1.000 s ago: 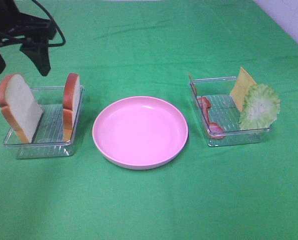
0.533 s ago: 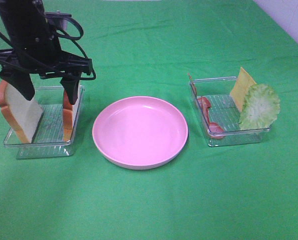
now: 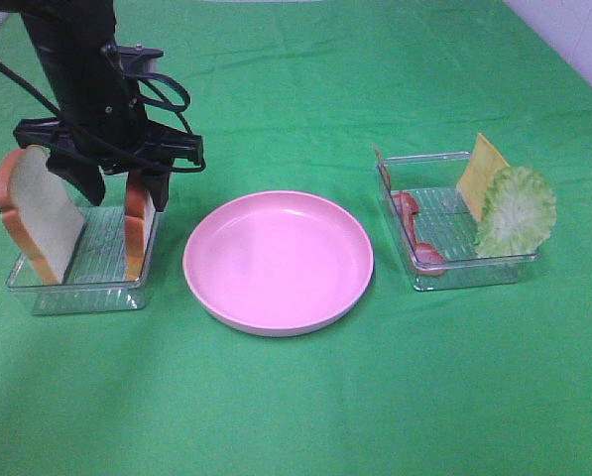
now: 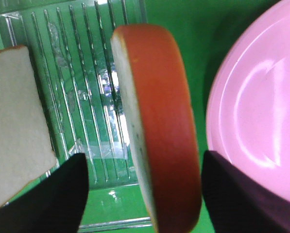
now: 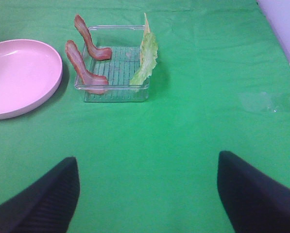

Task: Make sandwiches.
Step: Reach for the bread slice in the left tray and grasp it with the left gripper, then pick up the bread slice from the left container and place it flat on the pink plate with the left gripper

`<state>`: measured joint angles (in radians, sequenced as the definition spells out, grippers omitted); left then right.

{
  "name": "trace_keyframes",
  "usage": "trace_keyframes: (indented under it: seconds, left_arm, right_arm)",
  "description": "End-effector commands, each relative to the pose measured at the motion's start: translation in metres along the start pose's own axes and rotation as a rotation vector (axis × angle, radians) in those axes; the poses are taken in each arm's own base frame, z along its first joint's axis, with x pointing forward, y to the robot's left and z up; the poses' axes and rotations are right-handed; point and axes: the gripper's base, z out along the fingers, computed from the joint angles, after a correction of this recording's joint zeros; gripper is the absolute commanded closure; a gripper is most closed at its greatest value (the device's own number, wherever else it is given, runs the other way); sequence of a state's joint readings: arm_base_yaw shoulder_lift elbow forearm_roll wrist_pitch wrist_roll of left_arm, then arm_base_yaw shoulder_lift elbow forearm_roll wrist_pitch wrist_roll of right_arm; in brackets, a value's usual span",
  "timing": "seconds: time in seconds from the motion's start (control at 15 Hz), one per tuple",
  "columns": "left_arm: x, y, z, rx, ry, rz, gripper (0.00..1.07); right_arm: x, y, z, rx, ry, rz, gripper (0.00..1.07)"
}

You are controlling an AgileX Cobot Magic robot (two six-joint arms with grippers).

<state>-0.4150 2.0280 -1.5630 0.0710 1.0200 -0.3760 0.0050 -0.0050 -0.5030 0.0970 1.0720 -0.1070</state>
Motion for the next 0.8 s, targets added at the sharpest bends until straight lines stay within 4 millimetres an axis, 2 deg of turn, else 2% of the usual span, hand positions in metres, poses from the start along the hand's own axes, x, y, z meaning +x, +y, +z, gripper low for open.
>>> trace_keyframes:
  seconds: [0.07, 0.27, 0.33, 0.4, 0.53, 0.8]
  left_arm:
    - [-0.002, -0.002, 0.002, -0.003, -0.027, 0.005, 0.69]
    - [-0.005, -0.001, 0.001, -0.014, -0.057, 0.019, 1.02]
    - [-0.005, -0.001, 0.001, -0.015, -0.055, 0.019, 1.07]
    - [-0.004, -0.001, 0.000, -0.018, -0.048, 0.018, 1.07]
    - [-0.001, 0.001, -0.017, -0.019, -0.042, 0.020, 1.07]
    - [0.008, 0.011, -0.088, 0.104, -0.155, 0.071, 1.07]
  right_arm:
    - [0.001, 0.000, -0.001, 0.005, -0.024, -0.010, 0.33]
    - [0.001, 0.000, -0.001, 0.005, -0.024, -0.010, 0.33]
    - [0.001, 0.000, -0.001, 0.005, -0.024, -0.010, 0.33]
    - [0.001, 0.000, -0.001, 0.005, -0.024, -0.010, 0.33]
    - [0.001, 0.000, -0.001, 0.005, -0.024, -0.010, 0.33]
    - [0.001, 0.000, -0.001, 0.005, -0.024, -0.010, 0.33]
